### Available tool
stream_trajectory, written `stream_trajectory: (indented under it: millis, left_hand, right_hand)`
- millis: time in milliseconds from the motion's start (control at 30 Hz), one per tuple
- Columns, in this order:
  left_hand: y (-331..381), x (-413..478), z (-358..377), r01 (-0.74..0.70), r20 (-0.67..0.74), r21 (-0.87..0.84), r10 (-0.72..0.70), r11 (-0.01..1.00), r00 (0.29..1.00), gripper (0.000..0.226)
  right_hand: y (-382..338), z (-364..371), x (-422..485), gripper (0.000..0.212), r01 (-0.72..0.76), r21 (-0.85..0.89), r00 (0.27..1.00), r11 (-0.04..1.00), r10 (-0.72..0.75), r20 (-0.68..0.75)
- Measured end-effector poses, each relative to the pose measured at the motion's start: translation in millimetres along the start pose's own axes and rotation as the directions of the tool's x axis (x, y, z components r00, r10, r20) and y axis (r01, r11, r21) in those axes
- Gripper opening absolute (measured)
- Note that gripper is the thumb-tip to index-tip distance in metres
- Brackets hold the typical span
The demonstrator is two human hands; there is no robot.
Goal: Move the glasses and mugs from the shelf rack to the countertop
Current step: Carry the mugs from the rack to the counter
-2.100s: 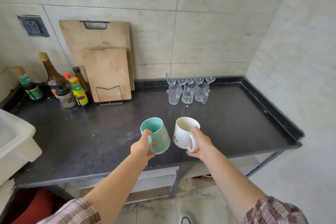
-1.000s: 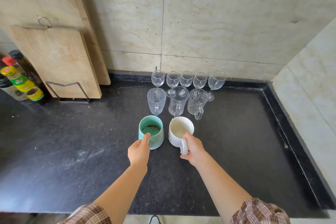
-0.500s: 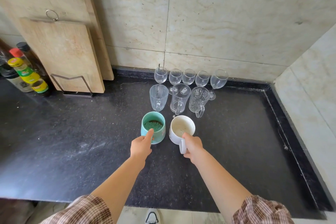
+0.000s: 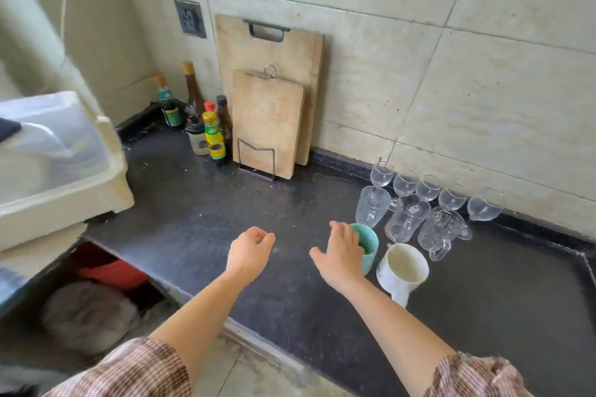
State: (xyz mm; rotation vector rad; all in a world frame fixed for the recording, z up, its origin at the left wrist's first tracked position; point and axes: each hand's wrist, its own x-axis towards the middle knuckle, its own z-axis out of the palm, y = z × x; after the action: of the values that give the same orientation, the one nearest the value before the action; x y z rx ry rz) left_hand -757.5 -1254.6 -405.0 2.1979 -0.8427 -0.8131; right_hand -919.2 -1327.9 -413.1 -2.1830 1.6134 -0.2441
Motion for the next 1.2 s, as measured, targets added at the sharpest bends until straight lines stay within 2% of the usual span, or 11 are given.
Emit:
stream_trajectory:
  millis: [100,267,467,667,867,1067,1200]
  left_hand:
    - [-40,-21,-52,-0.007,-0.124,0.062,0.015,0.998,0.992,0.018]
    - [-128,-78,-146,0.021,-0.317,0.114,0.016,0.993,0.948,0.022]
    - [-251,-182,-248,0.184,-0.497,0.118,-0.102,0.976,0.862,0.029]
    - [-360,-292,-343,0.354,-0.631,0.100,-0.216,0.930,0.745,0.036]
    - [-438,-382,-420,0.463,-0.743,-0.035,-0.333,0.886,0.581,0.042]
    - [-525,-467,-508,0.582,-0.843,-0.131,-0.399,0.802,0.360,0.037]
    - [-579,-508,-566,0.644,-0.849,-0.216,-0.467,0.734,0.247,0.039]
  right_hand:
    - [-59,22,-21,0.068,0.200,-0.036,0.976,0.979,-0.196,0.100]
    - [-162,62,-83,0.069,0.449,-0.045,0.870,0.892,-0.425,0.252]
    - [-278,117,-198,0.069,0.677,-0.015,0.694,0.736,-0.632,0.346]
    - [-388,172,-320,0.067,0.847,0.051,0.460,0.529,-0.778,0.427]
    - [-490,213,-420,0.070,0.950,0.109,0.212,0.294,-0.859,0.467]
    - [-604,260,-533,0.069,0.981,0.194,-0.072,0.015,-0.899,0.432]
    - [-678,295,-604,0.066,0.963,0.254,-0.192,-0.094,-0.899,0.394]
